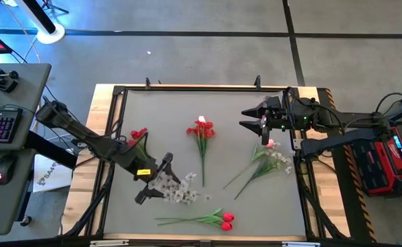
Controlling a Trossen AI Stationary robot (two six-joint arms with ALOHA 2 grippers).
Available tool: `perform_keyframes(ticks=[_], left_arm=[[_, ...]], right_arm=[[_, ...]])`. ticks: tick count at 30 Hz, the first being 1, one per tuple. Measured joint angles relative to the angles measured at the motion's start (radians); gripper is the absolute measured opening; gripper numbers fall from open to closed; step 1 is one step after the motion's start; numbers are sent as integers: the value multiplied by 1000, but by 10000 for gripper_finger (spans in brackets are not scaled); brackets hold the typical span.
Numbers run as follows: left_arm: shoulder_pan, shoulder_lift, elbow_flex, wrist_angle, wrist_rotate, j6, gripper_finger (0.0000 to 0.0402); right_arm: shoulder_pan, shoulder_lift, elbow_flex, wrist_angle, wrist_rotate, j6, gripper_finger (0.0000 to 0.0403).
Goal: Sort flowers into vase by color
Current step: Put the top white flowers into the green vase
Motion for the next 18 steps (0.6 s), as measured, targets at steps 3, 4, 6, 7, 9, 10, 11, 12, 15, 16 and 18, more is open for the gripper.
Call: perform_keyframes(ticks=[3, 4, 6, 7, 9, 10, 11, 12, 15, 16, 18], left_arm=[[-8, 2, 17, -45, 0, 43, 251], [-10, 10, 17, -52, 0, 54, 252], [-10, 30, 16, -65, 1, 53, 258], [-10, 39, 15, -68, 1, 44, 263], [-10, 59, 16, -70, 2, 30, 275], [-10, 69, 16, -84, 1, 19, 282], [-10, 81, 16, -101, 0, 10, 289], [-9, 96, 16, -115, -2, -2, 295], [-4, 123, 16, -131, -3, -30, 312], [-3, 126, 16, -136, -3, -37, 316], [-3, 128, 16, -171, -9, -38, 322]], right_arm=[[0, 0, 0, 0, 0, 0, 216], [0, 0, 0, 0, 0, 0, 216], [0, 0, 0, 0, 0, 0, 216], [0, 0, 0, 0, 0, 0, 216], [0, 0, 0, 0, 0, 0, 216], [0, 0, 0, -1, 0, 0, 216], [0, 0, 0, -1, 0, 0, 216], [0, 0, 0, -2, 0, 0, 216], [0, 0, 0, -6, 0, 0, 216], [0, 0, 0, -7, 0, 0, 216], [0, 0, 0, -9, 0, 0, 216]])
